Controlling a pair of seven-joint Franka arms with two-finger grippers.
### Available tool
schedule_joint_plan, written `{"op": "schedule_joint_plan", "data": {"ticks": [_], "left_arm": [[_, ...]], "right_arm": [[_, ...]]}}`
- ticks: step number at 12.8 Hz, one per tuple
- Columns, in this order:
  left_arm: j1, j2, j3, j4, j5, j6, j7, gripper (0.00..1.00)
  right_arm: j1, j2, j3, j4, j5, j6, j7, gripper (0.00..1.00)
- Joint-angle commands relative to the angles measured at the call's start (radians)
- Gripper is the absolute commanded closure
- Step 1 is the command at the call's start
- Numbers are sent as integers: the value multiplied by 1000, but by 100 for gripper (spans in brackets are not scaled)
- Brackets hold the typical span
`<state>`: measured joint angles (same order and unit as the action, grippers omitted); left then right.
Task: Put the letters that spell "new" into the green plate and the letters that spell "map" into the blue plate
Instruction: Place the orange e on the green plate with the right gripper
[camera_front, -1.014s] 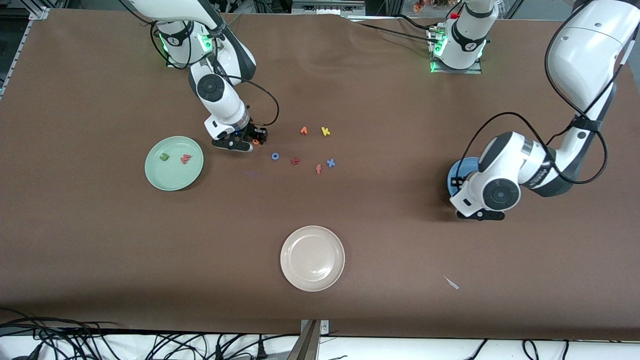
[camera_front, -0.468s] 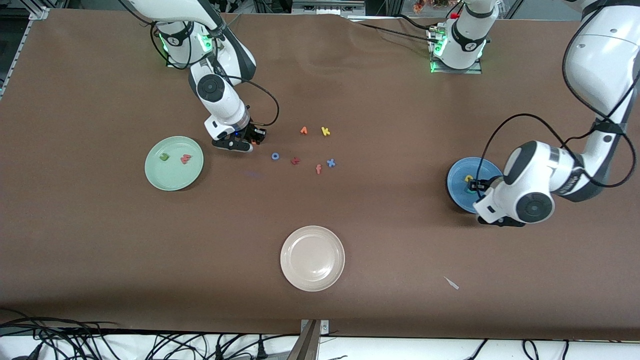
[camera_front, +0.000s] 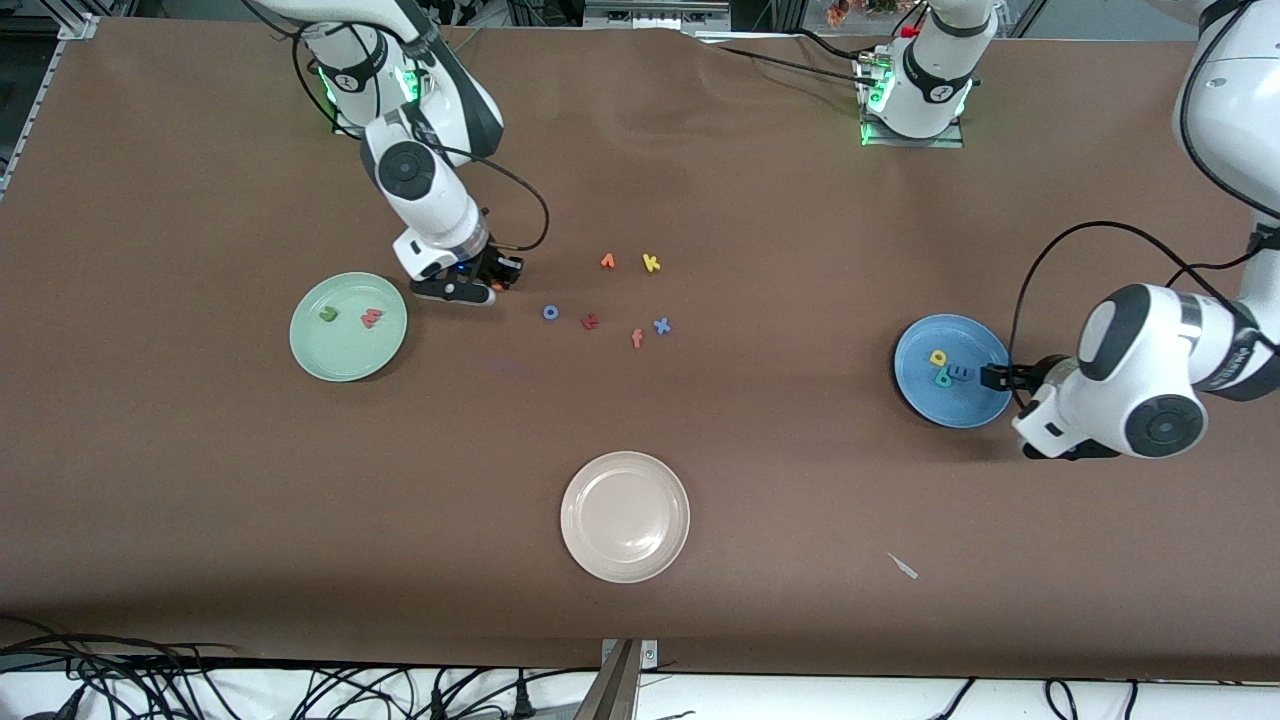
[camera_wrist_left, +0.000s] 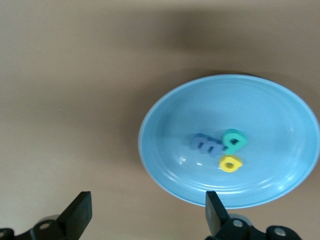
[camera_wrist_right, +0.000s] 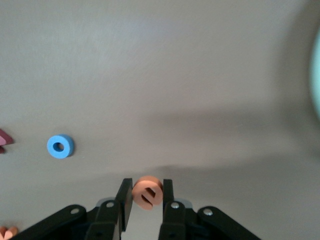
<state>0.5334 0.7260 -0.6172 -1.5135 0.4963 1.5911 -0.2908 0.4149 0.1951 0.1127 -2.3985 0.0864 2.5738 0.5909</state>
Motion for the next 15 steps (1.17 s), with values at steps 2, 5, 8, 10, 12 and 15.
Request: {"op": "schedule_joint_plan", "data": {"ticks": [2,5,8,10,12,15], "left_arm": [[-12,-107,51,1,-123,-17,27,0],[-269,-270,411,-17,-423,-5,30,0],[-343,-513,502,-127,-521,71,27,0],[-358,-650,513,-227,-536,96,28,0],[-363,-713,511,-244,-539,39,28,0],[-334,-717,504,-144,-538,-96,24,0]], "right_arm": [[5,-111,-224,-21,-10,-124,-366,91],[-5,-8,-358,-18,-8,44,-634,91],[-47,82,-366,-16,-5,221,-736,90],[-82,92,-366,-4,-5,223,-795,88],[-87,102,-364,2,-1,224,-790,51],[-87,90,-366,7,1,210,-793,14]]}}
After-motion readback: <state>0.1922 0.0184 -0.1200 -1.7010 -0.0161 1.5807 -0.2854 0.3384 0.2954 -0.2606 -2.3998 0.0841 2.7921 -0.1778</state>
